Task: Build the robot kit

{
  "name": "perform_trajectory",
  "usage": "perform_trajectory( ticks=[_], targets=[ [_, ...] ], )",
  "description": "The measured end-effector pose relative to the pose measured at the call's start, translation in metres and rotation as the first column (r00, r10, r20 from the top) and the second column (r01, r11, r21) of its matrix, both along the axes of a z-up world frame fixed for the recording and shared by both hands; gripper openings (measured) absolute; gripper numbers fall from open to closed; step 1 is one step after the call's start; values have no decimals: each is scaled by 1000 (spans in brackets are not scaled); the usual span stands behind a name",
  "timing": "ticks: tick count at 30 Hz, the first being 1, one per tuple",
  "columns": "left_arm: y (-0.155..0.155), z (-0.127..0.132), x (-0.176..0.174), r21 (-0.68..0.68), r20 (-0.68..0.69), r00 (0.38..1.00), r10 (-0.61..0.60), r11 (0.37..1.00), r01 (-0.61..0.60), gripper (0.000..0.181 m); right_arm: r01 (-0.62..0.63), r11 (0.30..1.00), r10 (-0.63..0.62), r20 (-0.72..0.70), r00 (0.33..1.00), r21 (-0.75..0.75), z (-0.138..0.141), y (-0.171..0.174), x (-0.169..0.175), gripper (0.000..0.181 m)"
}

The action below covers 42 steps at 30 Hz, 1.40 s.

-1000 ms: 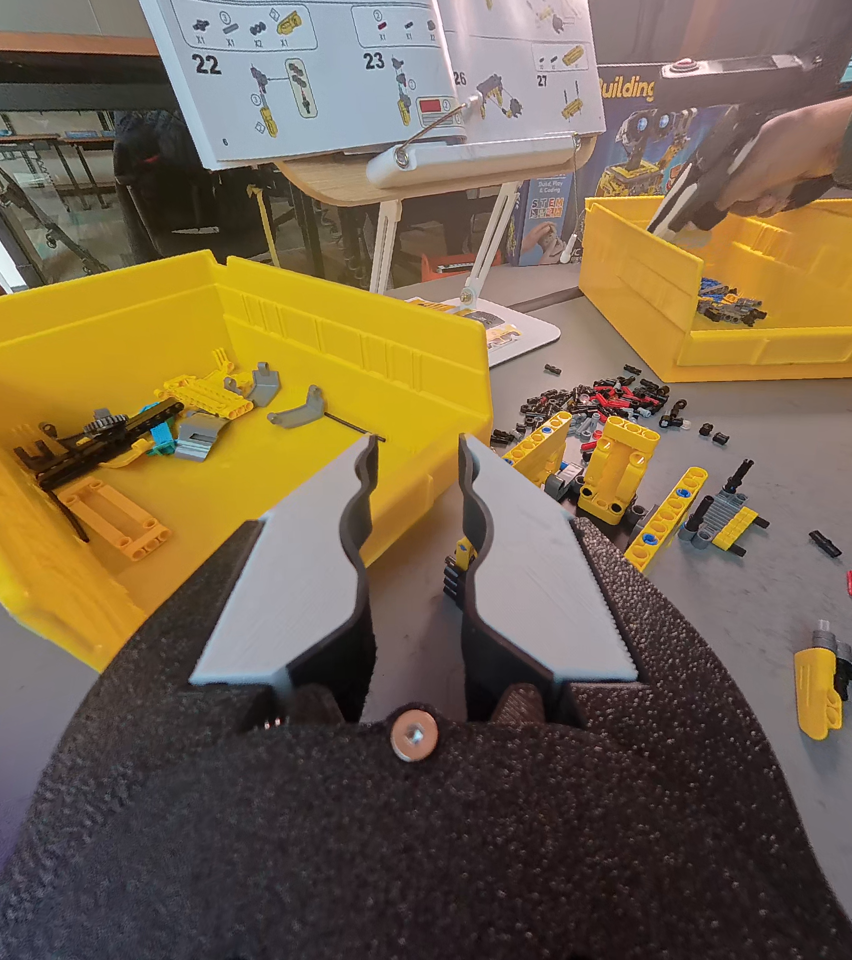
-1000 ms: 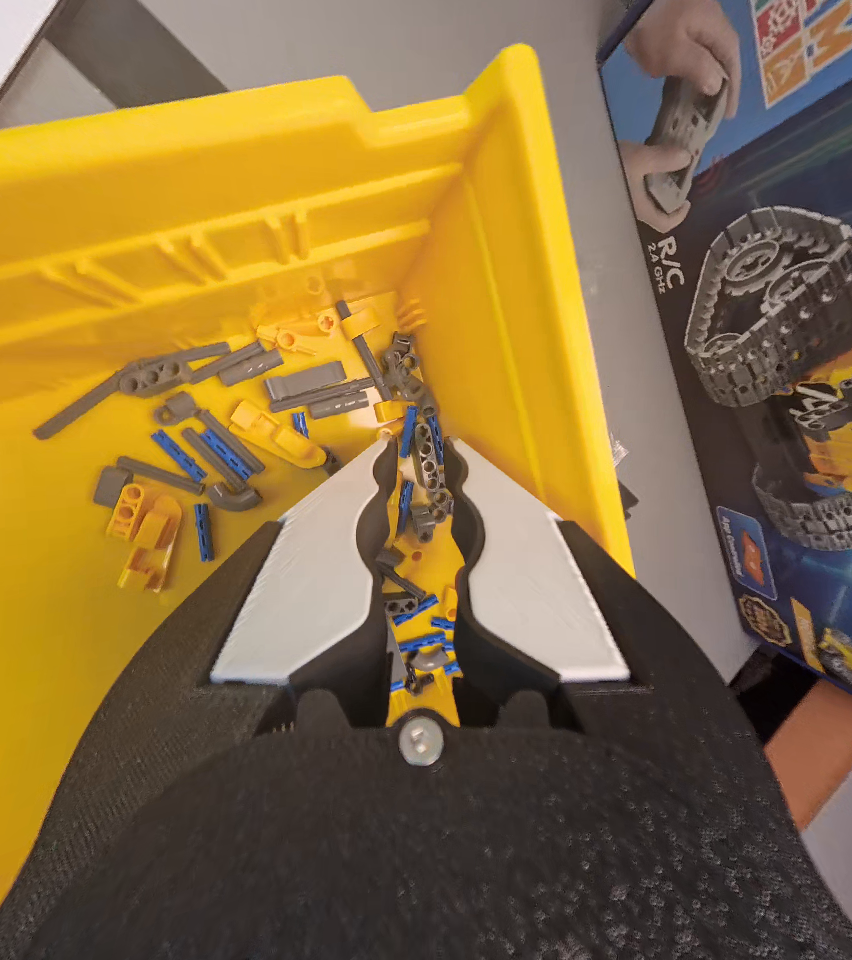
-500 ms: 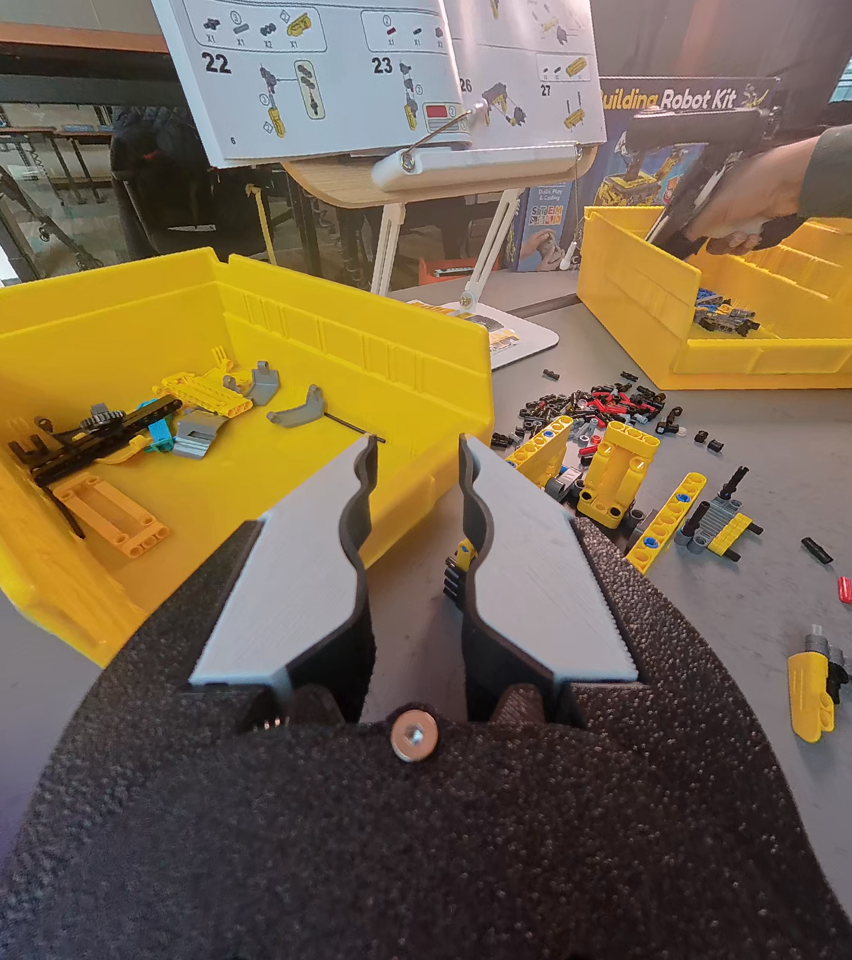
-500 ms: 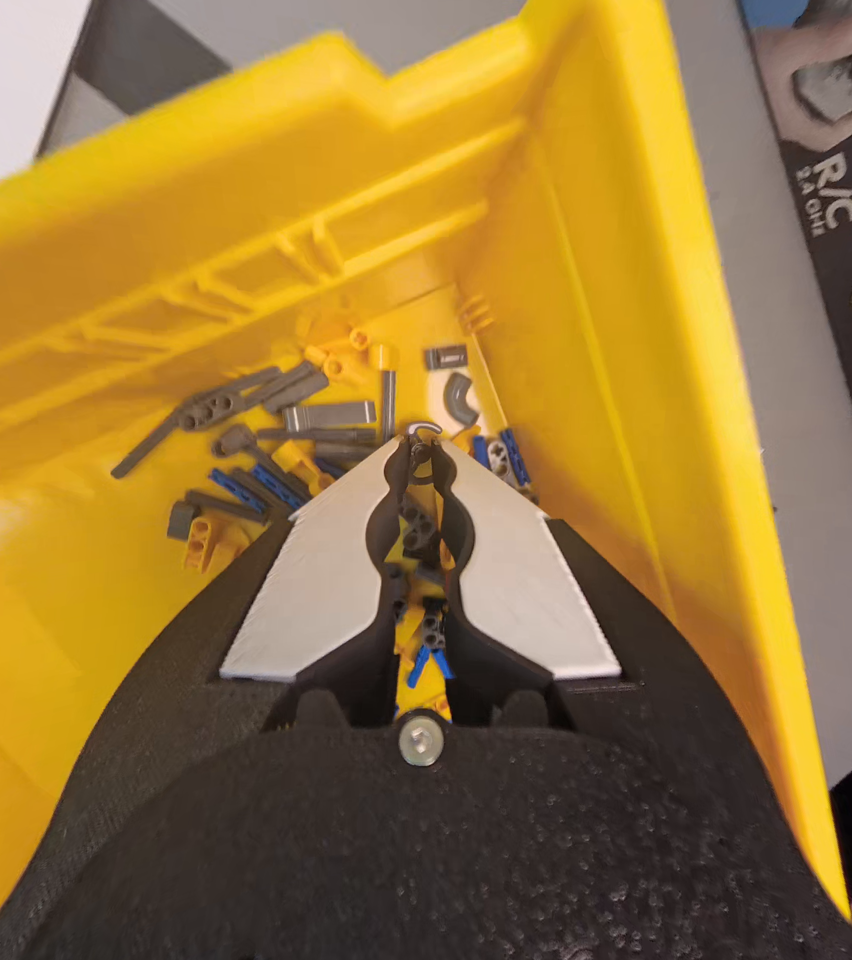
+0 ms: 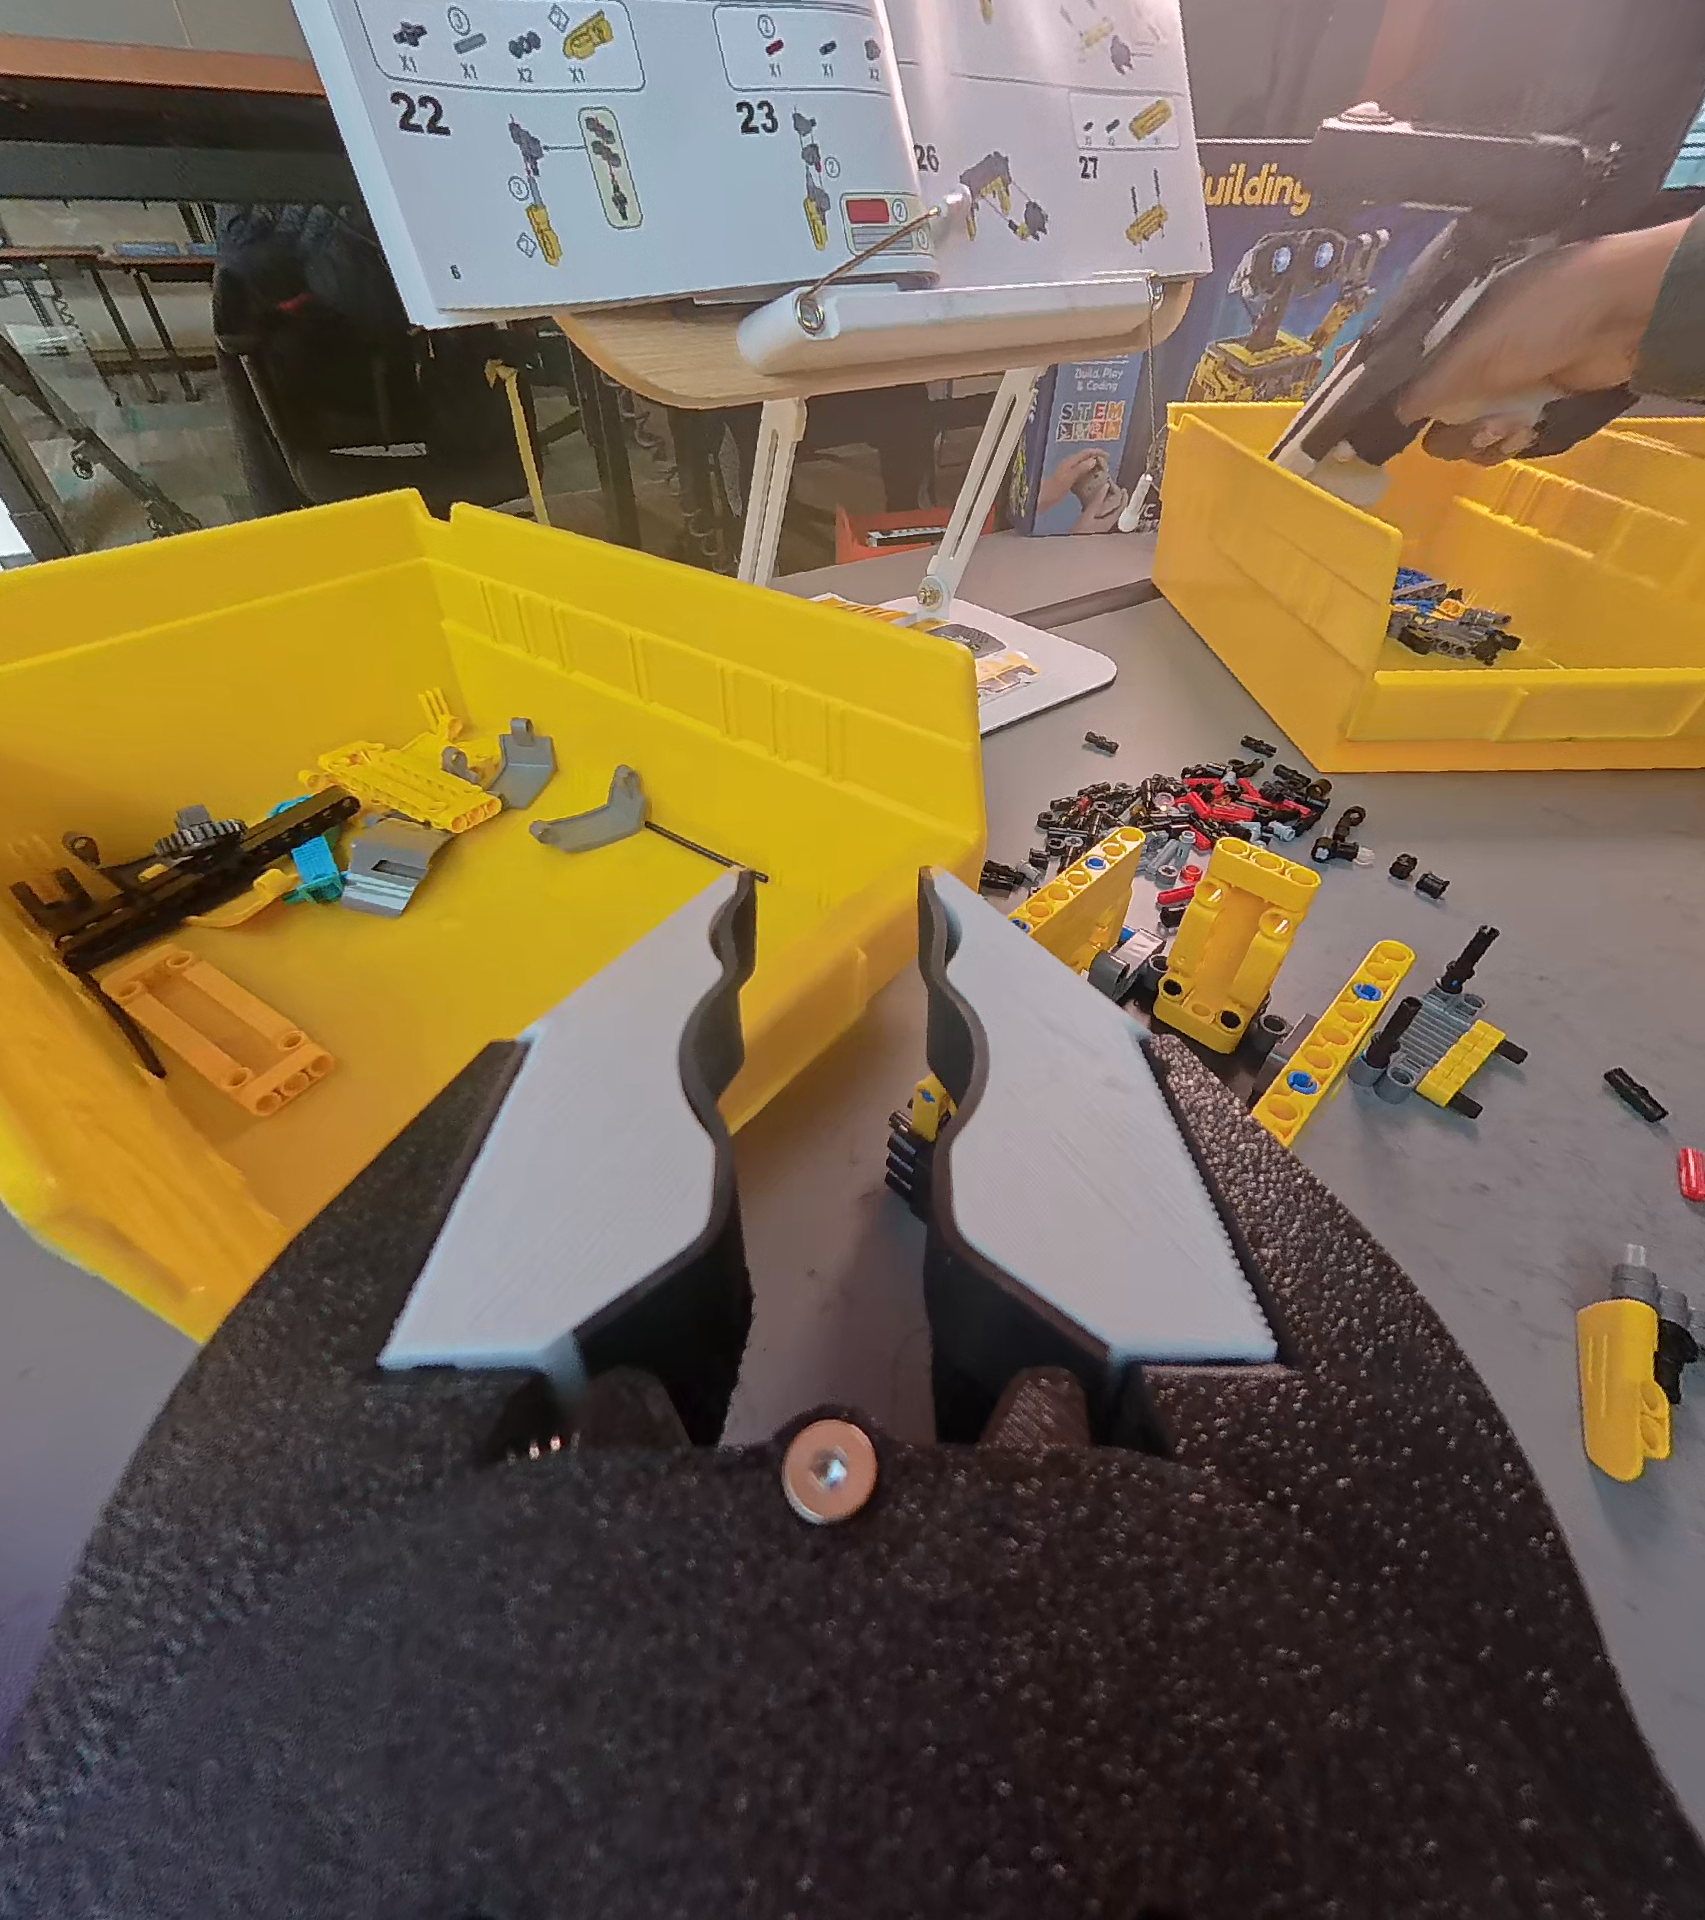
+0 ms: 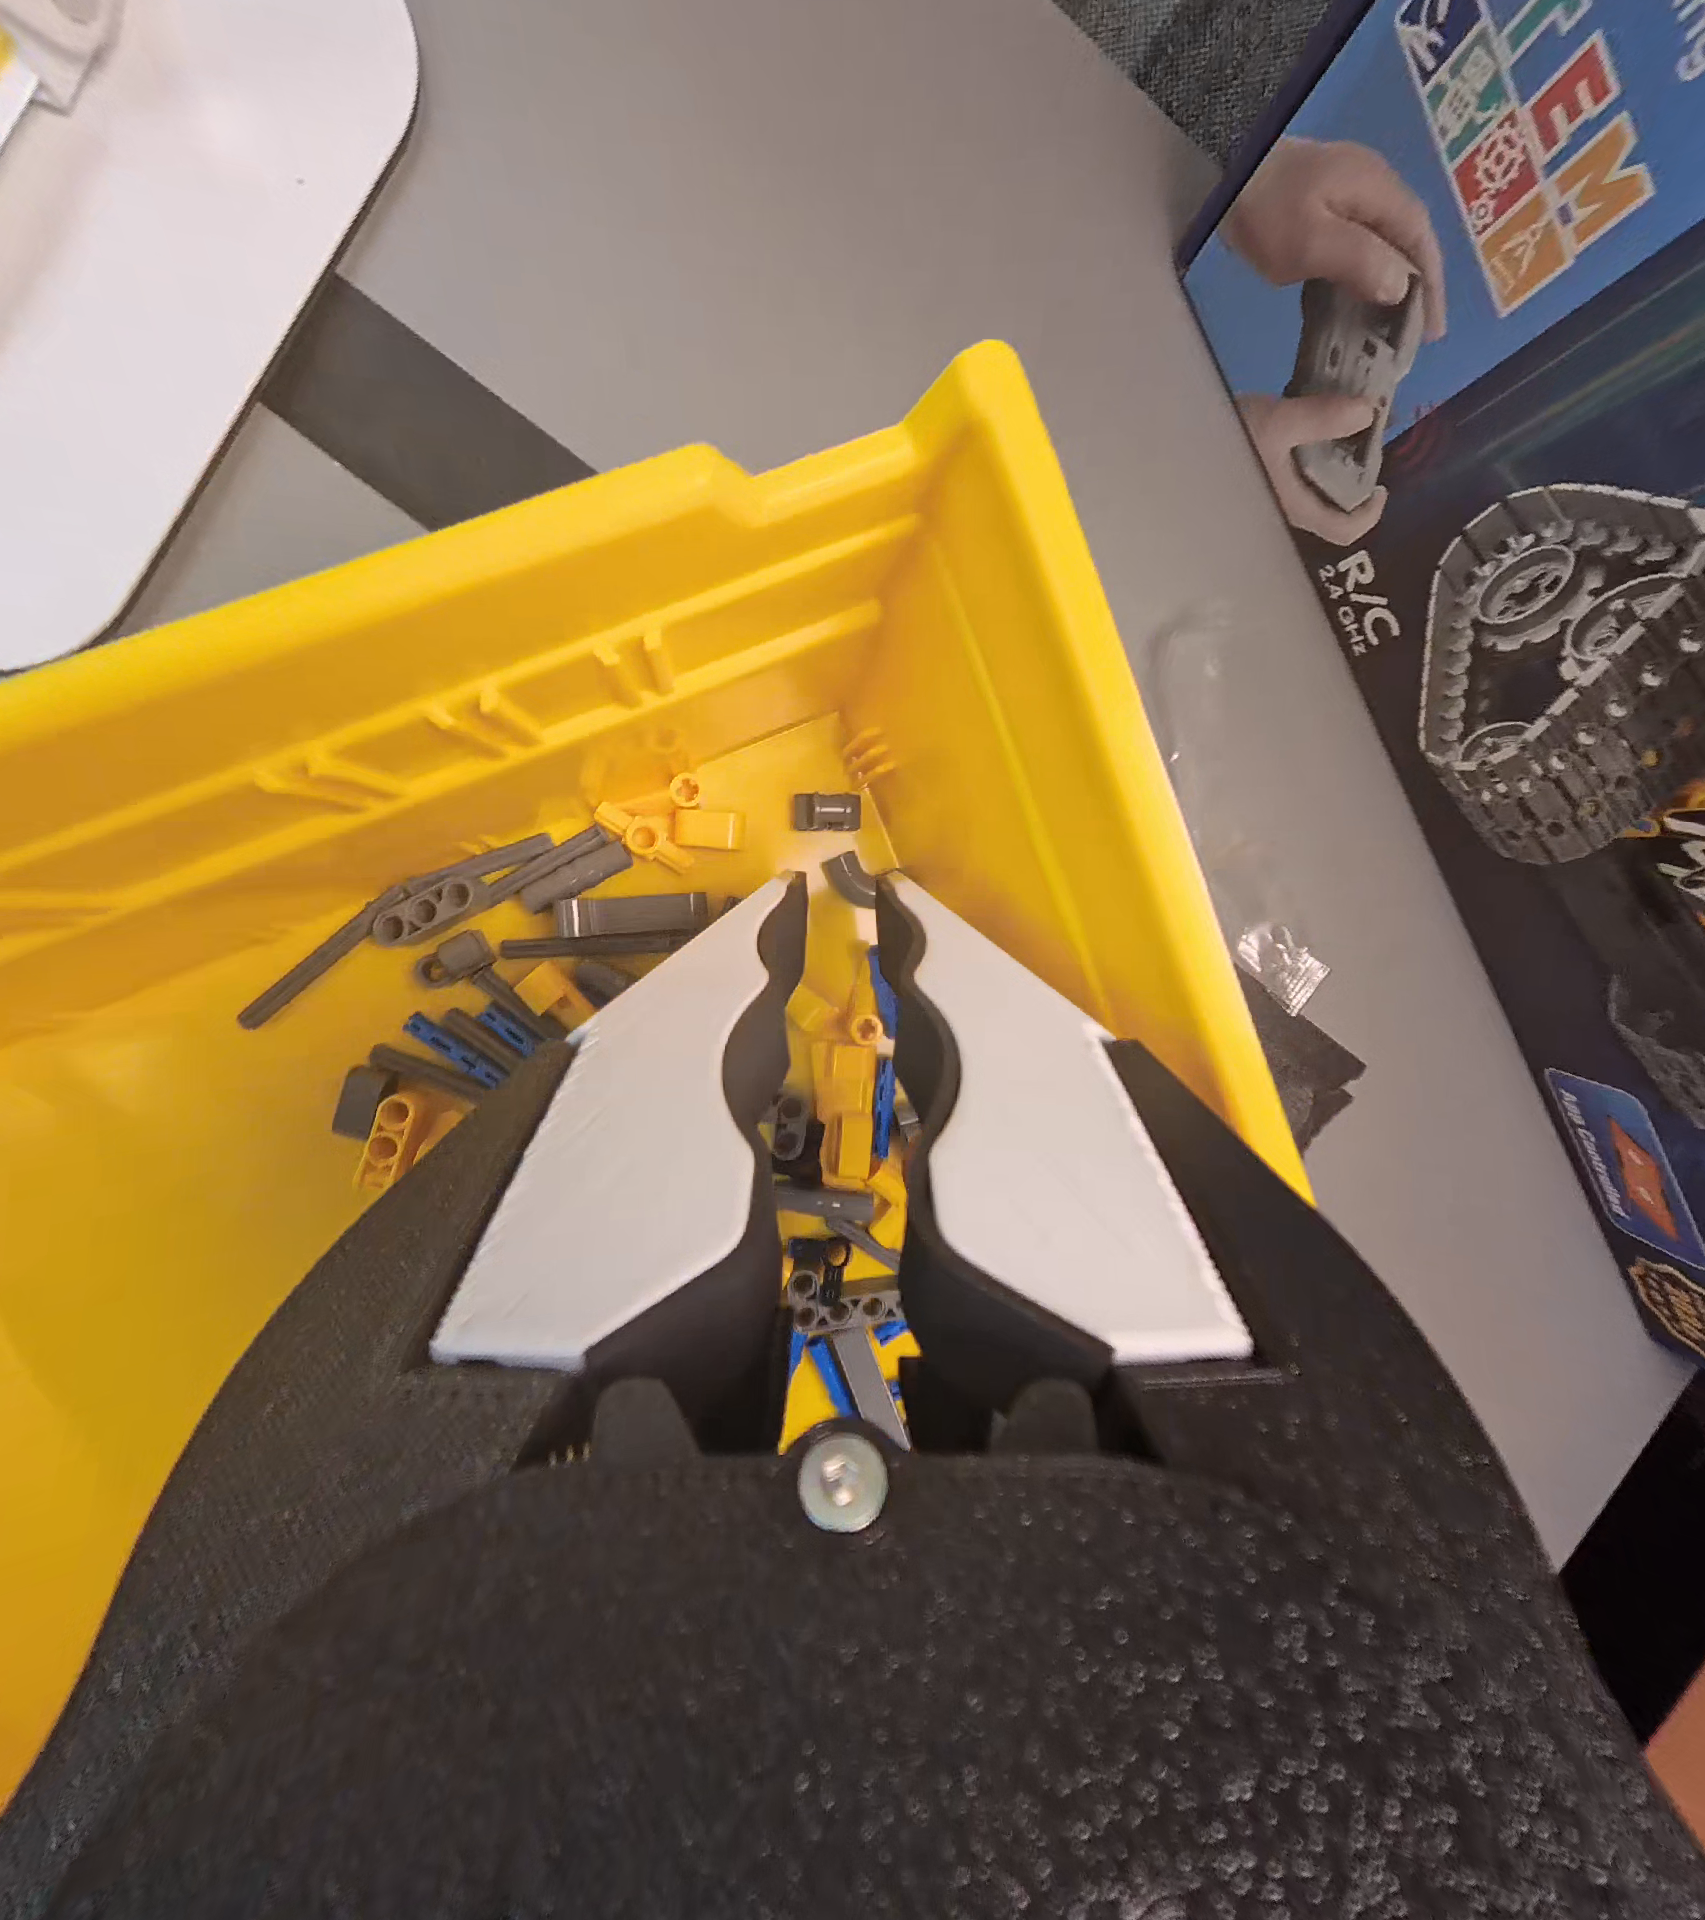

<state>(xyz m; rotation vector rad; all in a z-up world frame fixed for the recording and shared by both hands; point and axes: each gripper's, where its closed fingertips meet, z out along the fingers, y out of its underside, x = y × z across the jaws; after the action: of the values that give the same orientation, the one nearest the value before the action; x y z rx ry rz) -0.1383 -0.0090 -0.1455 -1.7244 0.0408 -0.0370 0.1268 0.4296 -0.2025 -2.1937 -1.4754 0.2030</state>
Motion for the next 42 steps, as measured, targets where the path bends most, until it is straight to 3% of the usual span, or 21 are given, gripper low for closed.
perform_trajectory(
  ticks=[8, 10, 14, 17, 21, 25, 29, 38, 42],
  targets=[
    [0, 1, -1, 4, 15, 1000, -1, 1000, 1, 29, 9, 1000, -9, 69, 998, 4, -27, 7, -10, 9],
    [0, 1, -2, 4, 17, 1000, -1, 1000, 1, 29, -32, 999, 36, 90, 995, -39, -34, -3, -11, 0],
    [-1, 1, -2, 6, 20, 1000, -2, 1000, 2, 29, -135, 983, 143, 61, 988, -124, -25, -31, -12, 0],
    [-1, 2, -1, 9, 17, 1000, -3, 1000, 3, 29, -194, 978, 191, -48, 980, -72, 12, -43, -12, 2],
    [-1, 2, 0, 8, 10, 1000, -6, 1000, 6, 29, -196, 976, 216, -280, 935, 98, 86, -58, -5, 16],
    [-2, 3, 1, 15, 7, 1000, -5, 1000, 5, 29, -114, 950, 242, -455, 857, 291, 151, -83, 21, 20],
    [-3, 6, 2, 25, 7, 1000, 2, 1000, -2, 29, 8, 926, 215, -543, 812, 377, 183, -111, 60, 27],
    [-4, 9, 7, 30, -12, 1000, -1, 1000, 1, 29, 181, 886, 80, -526, 847, 427, 161, -153, 149, 26],
    [-5, 11, 7, 35, -20, 1000, 6, 999, -5, 29, 278, 896, -125, -406, 906, 345, 124, -159, 200, 23]
  ],
)
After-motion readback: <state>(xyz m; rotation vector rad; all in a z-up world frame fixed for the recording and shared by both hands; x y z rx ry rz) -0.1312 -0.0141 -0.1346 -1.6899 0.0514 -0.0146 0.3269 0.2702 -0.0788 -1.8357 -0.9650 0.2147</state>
